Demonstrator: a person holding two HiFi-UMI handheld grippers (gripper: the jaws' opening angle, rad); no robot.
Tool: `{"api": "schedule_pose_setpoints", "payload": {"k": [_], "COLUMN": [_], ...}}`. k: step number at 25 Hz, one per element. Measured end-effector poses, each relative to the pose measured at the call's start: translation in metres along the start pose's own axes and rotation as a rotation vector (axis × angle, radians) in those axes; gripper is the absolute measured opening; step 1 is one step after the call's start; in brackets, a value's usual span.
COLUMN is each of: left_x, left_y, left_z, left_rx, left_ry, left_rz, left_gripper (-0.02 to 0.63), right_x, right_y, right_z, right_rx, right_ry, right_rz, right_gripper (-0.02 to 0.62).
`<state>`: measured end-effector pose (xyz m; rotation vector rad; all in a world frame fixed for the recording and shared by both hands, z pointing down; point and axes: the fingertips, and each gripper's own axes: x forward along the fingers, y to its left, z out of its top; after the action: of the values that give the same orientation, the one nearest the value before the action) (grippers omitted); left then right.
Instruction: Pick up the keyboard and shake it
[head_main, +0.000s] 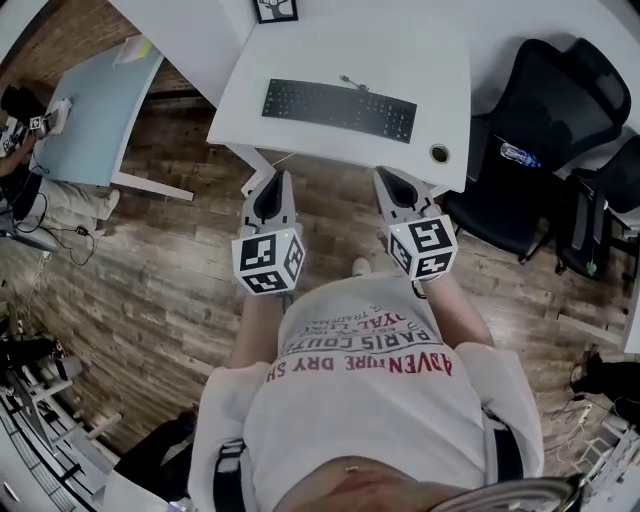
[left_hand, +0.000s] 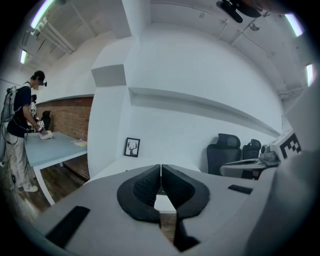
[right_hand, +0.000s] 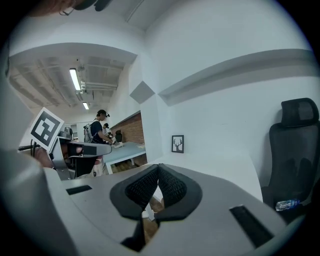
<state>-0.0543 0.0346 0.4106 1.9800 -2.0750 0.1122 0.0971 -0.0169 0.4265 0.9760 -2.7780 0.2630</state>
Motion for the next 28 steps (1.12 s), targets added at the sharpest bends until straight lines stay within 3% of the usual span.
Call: {"api": "schedule_pose_setpoints", "payload": {"k": [7,12,23,28], "left_x": [0.079,0.125,0.227,0.258], "left_y": [-0.015,-0.002,0.04,0.077], "left_z": [-0.004,-0.004,0.032,0.03], "left_rx": [0.023,0.034,0.059,0.055], "left_ry": [0.054,0.09,0.112,0.154], "left_rz": [-0.032,-0.05,-0.277,-0.323], "left_gripper": [0.026,0.026,0.026,0.026], "right_x": [0.043,0.074,0.148,0.17], "right_y": [-0.071,-0.095,-0.127,-0.136], "right_z": [-0.004,-0.013,0.004,-0.002], "right_rx": [0.04,0.107,0.142,0.185], "right_ry": [0.033,0.069,0.069,0.084], "right_rz": [-0.012,-0.05,-0.234,-0.313], "right_gripper": [0.025,0.025,0.025,0.025]}}
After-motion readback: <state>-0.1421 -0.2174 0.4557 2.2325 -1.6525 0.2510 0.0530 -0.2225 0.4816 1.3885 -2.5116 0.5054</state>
